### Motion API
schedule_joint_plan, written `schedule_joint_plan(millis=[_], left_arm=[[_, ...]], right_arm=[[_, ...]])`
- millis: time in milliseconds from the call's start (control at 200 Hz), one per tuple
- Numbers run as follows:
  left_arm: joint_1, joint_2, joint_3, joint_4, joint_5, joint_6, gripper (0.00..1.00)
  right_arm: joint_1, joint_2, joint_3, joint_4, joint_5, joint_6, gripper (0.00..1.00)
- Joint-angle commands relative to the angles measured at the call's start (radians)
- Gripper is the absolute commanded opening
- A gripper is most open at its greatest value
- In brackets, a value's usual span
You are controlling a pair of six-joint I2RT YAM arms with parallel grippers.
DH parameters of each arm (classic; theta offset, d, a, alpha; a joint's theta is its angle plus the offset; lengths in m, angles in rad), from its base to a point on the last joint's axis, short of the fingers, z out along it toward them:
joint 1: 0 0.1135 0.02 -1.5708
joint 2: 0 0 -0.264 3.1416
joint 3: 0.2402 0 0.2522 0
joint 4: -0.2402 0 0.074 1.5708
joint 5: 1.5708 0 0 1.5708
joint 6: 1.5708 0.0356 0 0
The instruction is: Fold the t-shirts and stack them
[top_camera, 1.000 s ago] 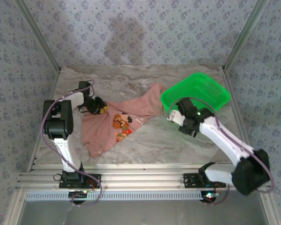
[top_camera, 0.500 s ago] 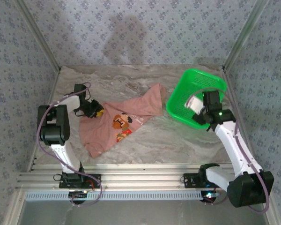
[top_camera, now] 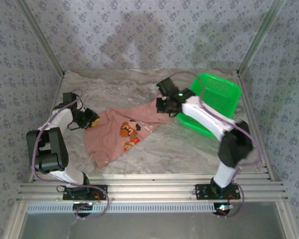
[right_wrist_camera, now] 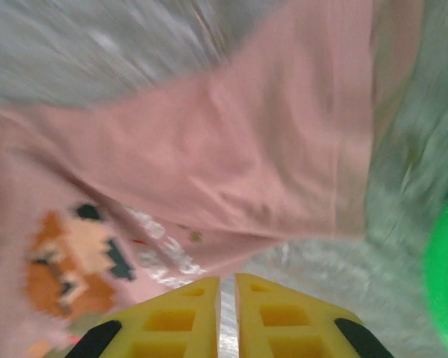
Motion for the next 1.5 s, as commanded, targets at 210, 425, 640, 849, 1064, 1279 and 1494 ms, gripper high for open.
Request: schedule_joint_plan(millis=[210,425,640,849,1064,1279,1494], left_arm=[[0.01,-0.095,-0.027,-0.086,-0.002,0.05,0.2],[0.014,-0.089,-0.025,-0.078,0.004,0.05,0.2],[0.015,-0.07,0.005,-0.073,0.04,0.053,0.21],[0.014,-0.111,0.052,-0.125,0.11,0.1,0.25],[0.024,-0.257,0.064,-0.28,0.112,0.124,0.48],[0.073,-0.384,-0.048,-0.318,0.088,0.097,0.68],[0.137,-0.404,-0.122,-0.33,0.056,0.104,0.87]], right_arm=[[-0.113,-0.021,-0.05,-0.378,0.244,0.115,0.16],[-0.304,-0.031,-0.084,-0.39,0.279,-0.041,0.16],[-0.443,0.128,0.092,-0.385,0.318,-0.186,0.17],[-0.503,0.225,0.263,-0.371,0.323,-0.277,0.2],[-0.405,0.018,0.291,-0.45,0.29,-0.251,0.3],[-0.282,-0.367,-0.113,-0.444,0.03,-0.042,0.3],[-0.33,-0.564,-0.586,-0.274,-0.096,0.091,0.25]])
